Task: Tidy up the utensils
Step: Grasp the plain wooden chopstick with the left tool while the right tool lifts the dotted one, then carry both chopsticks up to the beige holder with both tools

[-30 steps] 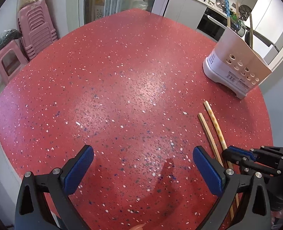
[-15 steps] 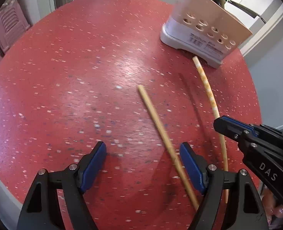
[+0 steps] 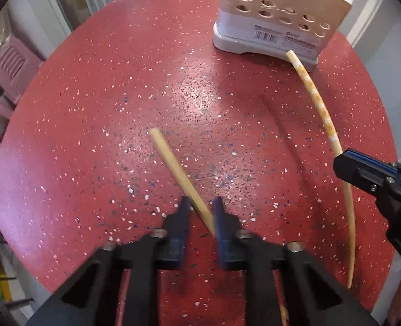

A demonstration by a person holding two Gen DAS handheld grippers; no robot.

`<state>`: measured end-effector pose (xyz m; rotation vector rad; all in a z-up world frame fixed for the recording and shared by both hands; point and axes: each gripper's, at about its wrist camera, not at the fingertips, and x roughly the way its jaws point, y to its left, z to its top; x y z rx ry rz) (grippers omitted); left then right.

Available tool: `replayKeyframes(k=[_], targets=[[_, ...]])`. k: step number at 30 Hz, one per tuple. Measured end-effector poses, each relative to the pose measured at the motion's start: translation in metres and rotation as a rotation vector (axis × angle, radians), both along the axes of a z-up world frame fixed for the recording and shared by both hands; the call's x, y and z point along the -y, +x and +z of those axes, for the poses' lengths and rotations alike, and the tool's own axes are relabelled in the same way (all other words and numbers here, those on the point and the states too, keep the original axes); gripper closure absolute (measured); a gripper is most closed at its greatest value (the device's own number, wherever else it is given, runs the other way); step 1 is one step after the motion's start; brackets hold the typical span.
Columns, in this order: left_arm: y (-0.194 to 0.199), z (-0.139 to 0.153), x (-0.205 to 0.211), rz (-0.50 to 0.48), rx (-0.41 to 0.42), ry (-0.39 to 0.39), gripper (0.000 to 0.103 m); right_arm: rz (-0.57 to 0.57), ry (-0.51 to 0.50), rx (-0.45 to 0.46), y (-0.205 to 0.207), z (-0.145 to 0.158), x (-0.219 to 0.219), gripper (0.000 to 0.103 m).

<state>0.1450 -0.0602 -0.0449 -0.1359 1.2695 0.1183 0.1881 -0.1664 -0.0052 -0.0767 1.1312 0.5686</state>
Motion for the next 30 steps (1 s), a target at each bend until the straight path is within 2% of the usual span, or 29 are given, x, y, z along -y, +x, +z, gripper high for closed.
replayKeyframes(k=[2, 6, 12, 22, 30], targets=[[0.000, 0.002, -0.002, -0.015, 0.017, -0.028, 0.064, -0.004, 0.008, 0.000, 0.000, 0.000, 0.003, 0.095], [-0.009, 0.005, -0.019, 0.002, 0.065, -0.174, 0.069, -0.019, 0.044, 0.000, 0.000, 0.001, 0.015, 0.095], [-0.028, 0.019, -0.033, -0.016, 0.166, -0.248, 0.069, -0.027, 0.094, 0.023, -0.006, 0.008, 0.022, 0.095], [-0.039, 0.071, -0.057, -0.029, 0.365, -0.287, 0.069, -0.038, 0.149, 0.094, -0.016, 0.038, 0.034, 0.095], [-0.026, 0.124, -0.073, -0.056, 0.506, -0.313, 0.069, -0.056, 0.190, 0.152, -0.012, 0.075, 0.033, 0.095]])
